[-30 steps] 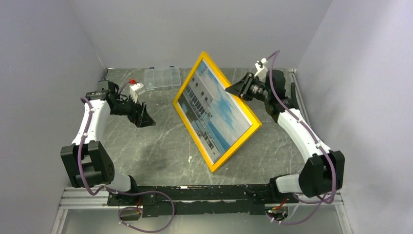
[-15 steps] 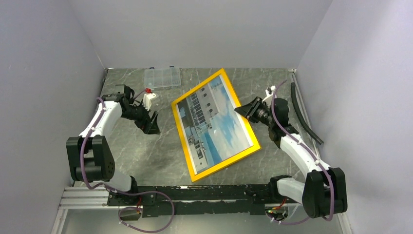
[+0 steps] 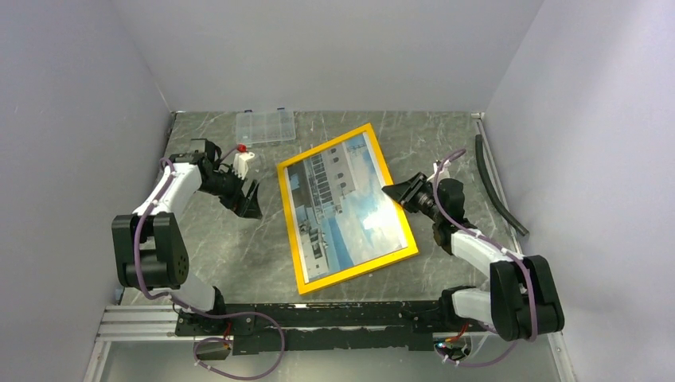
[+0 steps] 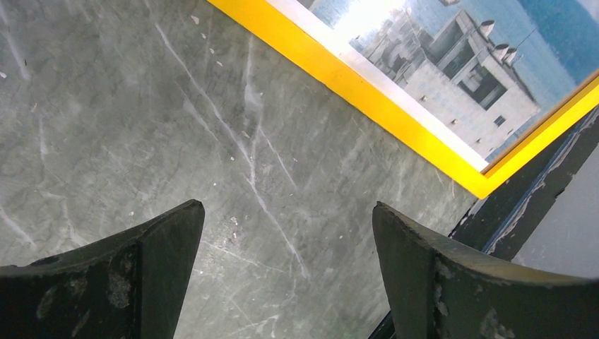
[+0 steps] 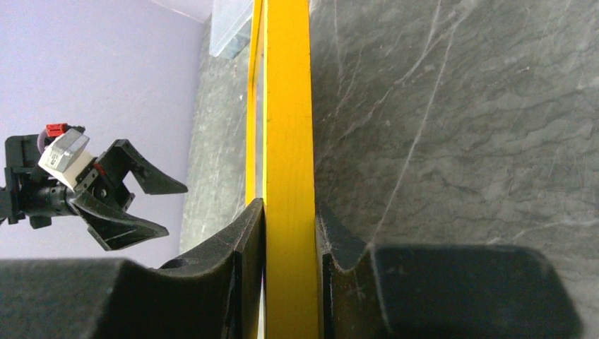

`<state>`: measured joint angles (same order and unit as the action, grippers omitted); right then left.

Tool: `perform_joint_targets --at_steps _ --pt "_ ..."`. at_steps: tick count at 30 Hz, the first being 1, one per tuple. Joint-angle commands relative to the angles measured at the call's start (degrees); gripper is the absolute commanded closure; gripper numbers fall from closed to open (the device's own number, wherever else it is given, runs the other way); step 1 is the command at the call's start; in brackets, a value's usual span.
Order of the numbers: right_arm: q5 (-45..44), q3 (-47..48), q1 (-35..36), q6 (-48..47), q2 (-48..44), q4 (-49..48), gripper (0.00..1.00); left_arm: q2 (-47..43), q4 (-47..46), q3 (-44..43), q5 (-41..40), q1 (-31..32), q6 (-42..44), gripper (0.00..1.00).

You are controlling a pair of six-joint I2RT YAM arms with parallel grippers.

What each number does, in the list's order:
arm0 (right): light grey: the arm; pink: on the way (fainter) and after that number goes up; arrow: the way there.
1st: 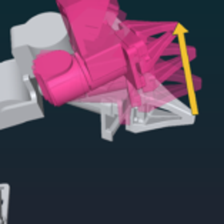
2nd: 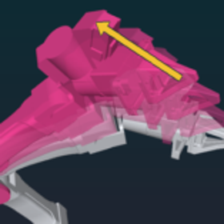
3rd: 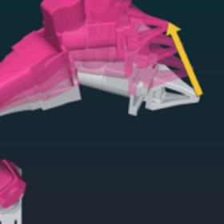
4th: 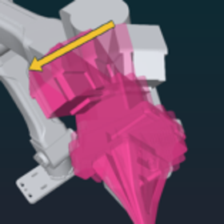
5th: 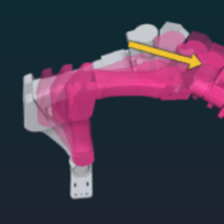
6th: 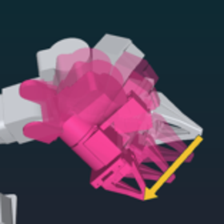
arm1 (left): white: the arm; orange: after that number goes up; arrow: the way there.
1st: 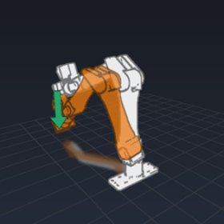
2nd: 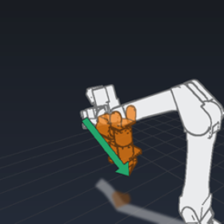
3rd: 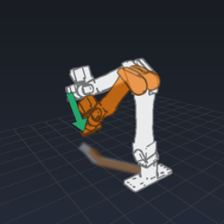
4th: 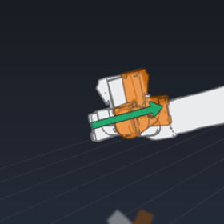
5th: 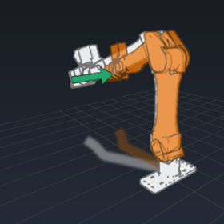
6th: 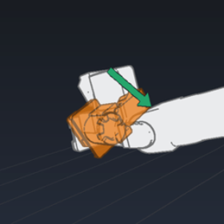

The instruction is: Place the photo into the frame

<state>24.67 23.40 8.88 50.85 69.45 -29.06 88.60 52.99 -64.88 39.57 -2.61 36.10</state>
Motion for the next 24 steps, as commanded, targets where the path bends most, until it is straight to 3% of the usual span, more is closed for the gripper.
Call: perform_joint_targets --at_steps 1,14,18,22,23,24 --pt "-8.6 -0.8 1.6 -4.8 2.1 -3.9 0.75 0.4 -2.6 -0.6 1.4 -0.5 -5.7 0.06" --pt "-15.8 -0.5 5.7 -6.7 13.0 -7.9 0.68 1.1 -3.2 -1.3 0.4 -2.3 -7.8 0.06" --pt "-18.3 0.2 7.8 -7.6 14.3 -7.3 0.57 1.9 -2.4 -2.3 0.5 -3.4 -7.8 0.06" --pt "-19.2 0.2 8.1 -8.3 14.2 -6.1 0.55 2.4 -2.6 -2.9 1.1 -4.4 -8.5 0.06" --pt "-19.4 0.1 8.1 -8.6 14.0 -5.8 0.36 2.5 -2.8 -2.9 1.1 -4.5 -8.9 0.06" --pt "-19.7 0.1 8.1 -9.0 13.8 -5.4 0.05 2.6 -3.0 -2.9 1.0 -4.5 -9.2 0.06"
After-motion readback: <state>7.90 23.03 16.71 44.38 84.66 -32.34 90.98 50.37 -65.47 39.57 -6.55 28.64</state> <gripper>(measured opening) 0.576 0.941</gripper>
